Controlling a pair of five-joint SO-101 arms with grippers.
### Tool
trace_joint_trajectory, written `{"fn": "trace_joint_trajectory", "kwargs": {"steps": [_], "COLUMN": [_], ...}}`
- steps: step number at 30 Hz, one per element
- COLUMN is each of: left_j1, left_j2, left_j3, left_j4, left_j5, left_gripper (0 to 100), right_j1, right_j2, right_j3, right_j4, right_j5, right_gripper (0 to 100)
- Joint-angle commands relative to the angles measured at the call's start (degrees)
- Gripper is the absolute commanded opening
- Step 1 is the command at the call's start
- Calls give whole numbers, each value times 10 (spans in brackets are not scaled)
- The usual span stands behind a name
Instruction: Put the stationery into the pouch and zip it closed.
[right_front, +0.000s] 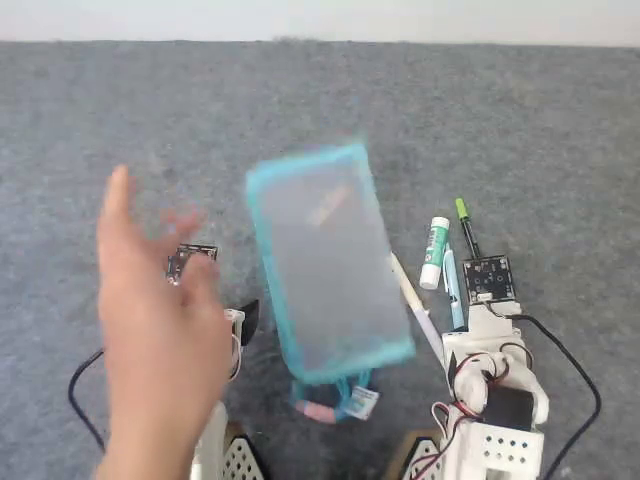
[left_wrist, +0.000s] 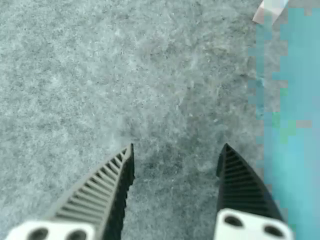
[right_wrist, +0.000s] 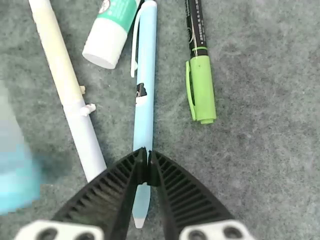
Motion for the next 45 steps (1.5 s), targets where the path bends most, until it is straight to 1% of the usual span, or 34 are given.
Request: {"fn": "trace_joint_trajectory", "kwargs": {"steps": [1, 21, 24, 28, 31, 33, 35, 37, 38, 40, 42, 45], "left_j1": [-3, -3, -3, -3, -4, -3, -2, -3, -2, -2, -2, -2], "left_j2": [0, 0, 0, 0, 0, 0, 0, 0, 0, 0, 0, 0], "left_j3": [-6, -6, -6, -6, -6, -6, -6, -6, -6, -6, -6, -6], "left_j4": [6, 6, 6, 6, 6, 6, 6, 6, 7, 7, 7, 7], "left_j5": [9, 9, 9, 9, 10, 9, 11, 11, 11, 11, 11, 11], "left_gripper": [259, 259, 259, 259, 259, 259, 259, 259, 259, 259, 259, 259], "right_j1": [6, -3, -31, -106, -123, -105, -103, -97, -102, -133, -177, -231], "right_j2": [-7, -6, -7, -7, -7, -7, -6, -7, -6, 1, 19, 86], "right_j3": [12, 12, 12, 12, 11, 9, -13, -46, -69, -119, -147, -183], "right_j4": [6, 6, 0, 0, -38, -60, -79, -62, -52, -30, -26, -28], "right_j5": [-3, -6, -6, -3, 1, 32, 89, 140, 144, 134, 132, 132], "right_gripper": [9, 12, 12, 12, 12, 13, 13, 13, 13, 17, 47, 101]}}
